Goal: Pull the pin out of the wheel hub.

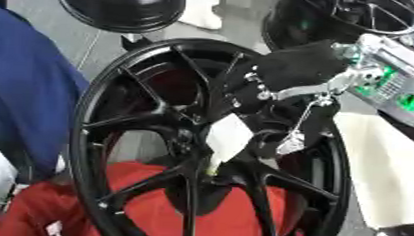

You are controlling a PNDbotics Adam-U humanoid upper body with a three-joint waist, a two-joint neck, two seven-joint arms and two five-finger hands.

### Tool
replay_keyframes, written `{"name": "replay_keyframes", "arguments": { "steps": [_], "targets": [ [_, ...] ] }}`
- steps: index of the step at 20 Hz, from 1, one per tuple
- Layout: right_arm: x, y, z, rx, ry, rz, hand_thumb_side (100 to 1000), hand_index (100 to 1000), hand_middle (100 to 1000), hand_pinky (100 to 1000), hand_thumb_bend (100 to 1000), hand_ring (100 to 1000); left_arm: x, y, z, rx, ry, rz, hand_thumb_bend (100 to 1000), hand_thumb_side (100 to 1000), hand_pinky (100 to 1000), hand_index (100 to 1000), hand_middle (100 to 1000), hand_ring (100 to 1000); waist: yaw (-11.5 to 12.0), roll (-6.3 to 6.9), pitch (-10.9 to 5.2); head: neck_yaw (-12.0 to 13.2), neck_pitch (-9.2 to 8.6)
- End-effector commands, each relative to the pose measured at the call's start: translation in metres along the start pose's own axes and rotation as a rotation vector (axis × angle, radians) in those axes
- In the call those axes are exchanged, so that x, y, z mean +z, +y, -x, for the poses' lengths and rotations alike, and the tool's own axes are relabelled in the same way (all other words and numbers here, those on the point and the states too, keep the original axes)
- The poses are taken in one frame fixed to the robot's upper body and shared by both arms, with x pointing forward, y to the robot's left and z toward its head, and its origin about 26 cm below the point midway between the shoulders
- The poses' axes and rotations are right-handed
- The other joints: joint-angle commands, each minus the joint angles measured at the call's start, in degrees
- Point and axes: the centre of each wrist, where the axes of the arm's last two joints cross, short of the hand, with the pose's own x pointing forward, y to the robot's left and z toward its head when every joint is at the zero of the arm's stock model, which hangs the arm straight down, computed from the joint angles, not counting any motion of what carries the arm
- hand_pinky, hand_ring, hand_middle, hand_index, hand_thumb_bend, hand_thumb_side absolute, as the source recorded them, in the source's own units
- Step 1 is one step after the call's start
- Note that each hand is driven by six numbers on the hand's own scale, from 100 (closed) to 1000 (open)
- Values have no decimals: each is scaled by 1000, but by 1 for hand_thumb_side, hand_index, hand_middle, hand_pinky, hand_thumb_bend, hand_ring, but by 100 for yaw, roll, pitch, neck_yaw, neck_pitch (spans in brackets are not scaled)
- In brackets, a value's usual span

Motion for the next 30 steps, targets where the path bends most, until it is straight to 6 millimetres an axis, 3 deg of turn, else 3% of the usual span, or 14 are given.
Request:
{"name": "replay_keyframes", "arguments": {
  "steps": [1, 8, 17, 30],
  "targets": [
    [16, -11, 5, 222, -196, -299, 487, 954, 843, 907, 231, 908, -2, 2, -8, -10, -25, 3, 137, 705, 691, 754, 620, 770, -15, 50, -160, 4, -22],
    [15, -15, 7, 189, -231, -234, 586, 929, 811, 875, 160, 876, -1, 2, -7, -6, -18, -3, 138, 701, 691, 752, 618, 770, -44, 67, -184, -75, 31],
    [5, -10, 1, 175, -280, -240, 548, 939, 815, 882, 143, 877, 0, 2, -7, -5, -13, -8, 137, 698, 690, 751, 617, 767, -34, 70, -192, -62, 73],
    [-3, -11, -1, 172, -315, -226, 605, 954, 818, 882, 117, 877, 0, 3, -6, 0, -8, -19, 143, 695, 690, 751, 614, 763, -94, 101, -270, -137, 133]
  ]
}}
